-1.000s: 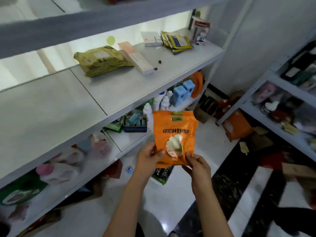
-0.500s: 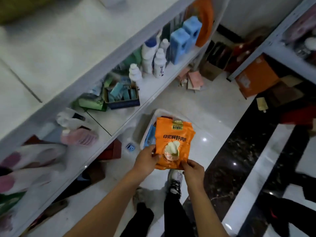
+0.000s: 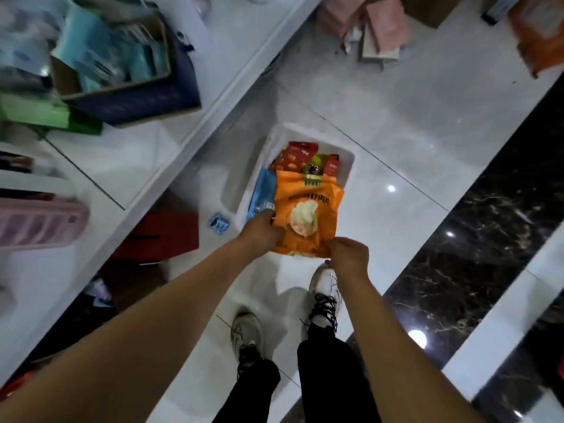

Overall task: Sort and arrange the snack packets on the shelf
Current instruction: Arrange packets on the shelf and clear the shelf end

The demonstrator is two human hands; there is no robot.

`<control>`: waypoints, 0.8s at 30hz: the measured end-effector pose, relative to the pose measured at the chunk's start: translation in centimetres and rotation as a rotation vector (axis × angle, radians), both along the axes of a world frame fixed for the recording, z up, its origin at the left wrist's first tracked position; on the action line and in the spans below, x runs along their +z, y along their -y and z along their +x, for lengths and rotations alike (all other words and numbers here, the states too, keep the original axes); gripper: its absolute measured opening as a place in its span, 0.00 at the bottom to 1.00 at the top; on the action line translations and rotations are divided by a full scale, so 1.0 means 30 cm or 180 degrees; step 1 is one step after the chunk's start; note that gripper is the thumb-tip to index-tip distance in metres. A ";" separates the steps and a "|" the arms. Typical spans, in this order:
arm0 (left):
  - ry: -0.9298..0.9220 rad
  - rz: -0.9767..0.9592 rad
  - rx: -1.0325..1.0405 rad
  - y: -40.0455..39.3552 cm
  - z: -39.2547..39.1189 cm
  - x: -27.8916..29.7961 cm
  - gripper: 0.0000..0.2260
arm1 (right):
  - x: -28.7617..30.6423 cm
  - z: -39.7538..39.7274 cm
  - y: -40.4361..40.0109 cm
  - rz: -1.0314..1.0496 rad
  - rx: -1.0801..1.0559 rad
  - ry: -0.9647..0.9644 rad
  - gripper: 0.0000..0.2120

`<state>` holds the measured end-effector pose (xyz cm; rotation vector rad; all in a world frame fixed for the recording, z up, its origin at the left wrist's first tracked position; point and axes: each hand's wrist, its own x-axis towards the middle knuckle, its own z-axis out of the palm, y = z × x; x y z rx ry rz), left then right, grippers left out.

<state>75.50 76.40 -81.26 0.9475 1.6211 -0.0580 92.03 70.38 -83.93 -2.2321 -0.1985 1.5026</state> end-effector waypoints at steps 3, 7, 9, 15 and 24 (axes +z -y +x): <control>-0.0134 0.0172 -0.0021 -0.099 0.030 -0.105 0.20 | -0.132 0.023 -0.130 0.0163 0.0070 -0.0020 0.09; -0.0176 0.0368 0.0064 -0.210 0.027 -0.290 0.23 | -0.273 0.049 -0.306 0.0421 0.0199 0.0032 0.08; -0.0079 0.0357 0.0191 -0.248 0.036 -0.350 0.28 | -0.344 0.061 -0.383 0.0542 0.0210 0.0082 0.05; 0.0108 0.0092 0.0064 -0.304 0.078 -0.365 0.18 | -0.357 0.092 -0.442 0.0491 0.0217 0.0103 0.41; -0.0588 0.0619 -0.1730 -0.231 0.079 -0.039 0.21 | -0.041 0.121 -0.312 0.0935 0.2322 0.1329 0.28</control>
